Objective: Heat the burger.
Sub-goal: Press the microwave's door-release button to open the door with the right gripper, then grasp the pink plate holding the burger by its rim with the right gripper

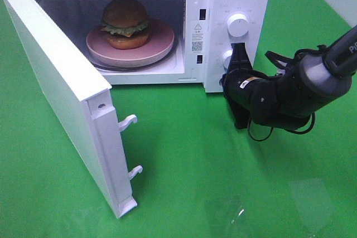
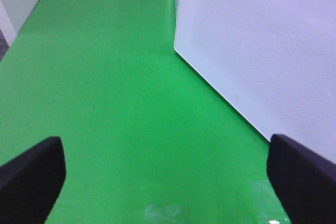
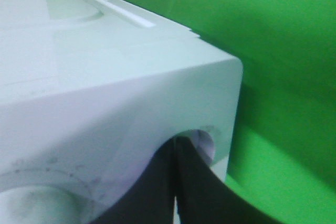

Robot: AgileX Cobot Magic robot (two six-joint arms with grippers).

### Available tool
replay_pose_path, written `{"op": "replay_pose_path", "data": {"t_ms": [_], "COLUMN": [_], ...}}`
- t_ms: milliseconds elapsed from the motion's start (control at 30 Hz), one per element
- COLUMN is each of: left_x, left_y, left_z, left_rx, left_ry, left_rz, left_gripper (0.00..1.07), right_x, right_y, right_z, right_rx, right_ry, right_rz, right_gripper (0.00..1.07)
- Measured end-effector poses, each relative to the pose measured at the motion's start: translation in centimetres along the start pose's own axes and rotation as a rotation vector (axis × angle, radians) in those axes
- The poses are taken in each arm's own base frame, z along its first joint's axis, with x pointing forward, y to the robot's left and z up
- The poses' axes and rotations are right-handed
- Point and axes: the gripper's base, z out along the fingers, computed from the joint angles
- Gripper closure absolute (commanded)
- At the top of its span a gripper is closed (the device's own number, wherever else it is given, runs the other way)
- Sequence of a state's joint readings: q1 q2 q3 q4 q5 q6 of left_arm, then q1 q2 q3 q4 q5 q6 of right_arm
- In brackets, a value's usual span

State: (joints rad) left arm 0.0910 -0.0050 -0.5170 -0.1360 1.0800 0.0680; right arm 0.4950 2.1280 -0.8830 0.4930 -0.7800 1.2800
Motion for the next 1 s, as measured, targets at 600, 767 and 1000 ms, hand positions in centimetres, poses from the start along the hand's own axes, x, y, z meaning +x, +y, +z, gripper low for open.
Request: {"op": "replay_pose_path", "data": {"t_ms": [600,767,1000], "left_x": [0.0,0.0,0.0], "left_y": [0.0,0.0,0.0], "left_z": [0.0,0.0,0.0], "left_rx": [0.000,0.000,0.000], "left_ry": [0.000,0.000,0.000], "left_rz": [0.000,0.000,0.000], "left_gripper": [0.08,0.08,0.08], "right_x": [-0.5,-0.4,-0.1], "right_y": [0.6,0.6,1.4], "right_z": [-3.2,-4.3,-6.3], "right_rx": [-0.014,0.042,0.102], "right_ry": [0.063,0.122,0.230], "right_rz": [-0.113,-0.192,-0.339], "right_gripper": [1.07,1.06,1.05]}}
